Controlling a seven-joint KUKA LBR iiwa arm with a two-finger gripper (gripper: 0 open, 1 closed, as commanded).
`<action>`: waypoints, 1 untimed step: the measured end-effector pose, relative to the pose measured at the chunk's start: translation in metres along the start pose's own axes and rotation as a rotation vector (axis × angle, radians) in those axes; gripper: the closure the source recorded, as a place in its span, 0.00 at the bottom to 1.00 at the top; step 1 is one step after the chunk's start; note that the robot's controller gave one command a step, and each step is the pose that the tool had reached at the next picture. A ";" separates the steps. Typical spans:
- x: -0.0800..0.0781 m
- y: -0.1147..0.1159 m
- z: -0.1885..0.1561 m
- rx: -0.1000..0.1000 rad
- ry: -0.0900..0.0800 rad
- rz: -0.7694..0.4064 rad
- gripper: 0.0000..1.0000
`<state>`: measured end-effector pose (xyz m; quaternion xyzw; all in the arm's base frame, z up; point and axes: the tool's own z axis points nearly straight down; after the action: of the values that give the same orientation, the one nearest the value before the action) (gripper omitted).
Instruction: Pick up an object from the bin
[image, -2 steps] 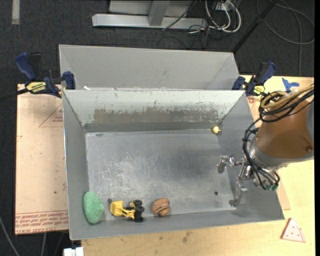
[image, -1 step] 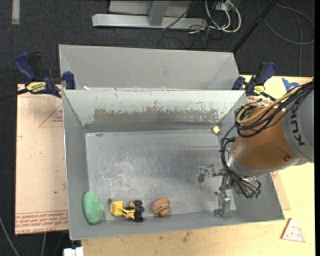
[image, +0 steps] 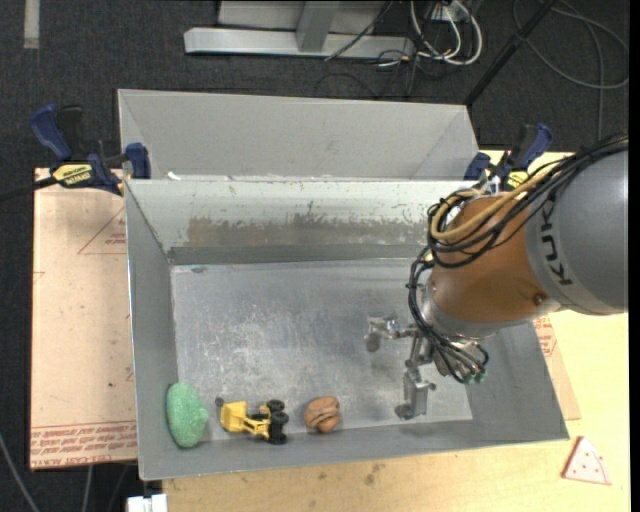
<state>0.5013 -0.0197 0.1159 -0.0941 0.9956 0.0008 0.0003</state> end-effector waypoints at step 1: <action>-0.006 0.050 -0.013 0.000 -0.001 -0.024 0.00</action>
Offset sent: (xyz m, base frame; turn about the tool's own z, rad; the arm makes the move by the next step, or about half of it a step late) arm 0.0041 0.0665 -0.0101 0.0191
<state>0.4978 0.0310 0.1286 -0.1060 0.9944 0.0006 0.0009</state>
